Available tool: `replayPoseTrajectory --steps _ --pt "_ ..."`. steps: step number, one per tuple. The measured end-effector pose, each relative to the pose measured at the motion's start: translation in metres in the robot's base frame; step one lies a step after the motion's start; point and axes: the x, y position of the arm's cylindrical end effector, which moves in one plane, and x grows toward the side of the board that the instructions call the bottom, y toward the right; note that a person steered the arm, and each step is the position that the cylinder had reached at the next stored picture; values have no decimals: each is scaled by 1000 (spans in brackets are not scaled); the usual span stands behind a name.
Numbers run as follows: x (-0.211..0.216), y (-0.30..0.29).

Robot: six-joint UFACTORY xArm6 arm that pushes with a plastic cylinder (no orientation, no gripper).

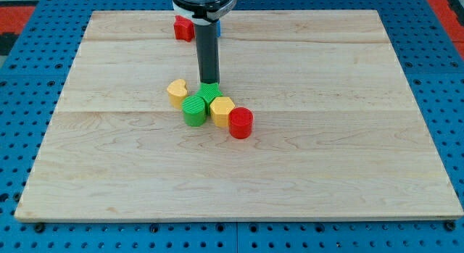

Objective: Place the red circle in between green circle and yellow hexagon

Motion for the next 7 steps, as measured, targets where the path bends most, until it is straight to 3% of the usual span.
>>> replayPoseTrajectory --steps 2,3,4,5,6,7 --pt "-12 0" --pt "-7 61" --pt "44 153" --pt "95 156" --pt "98 91" --pt "86 71"
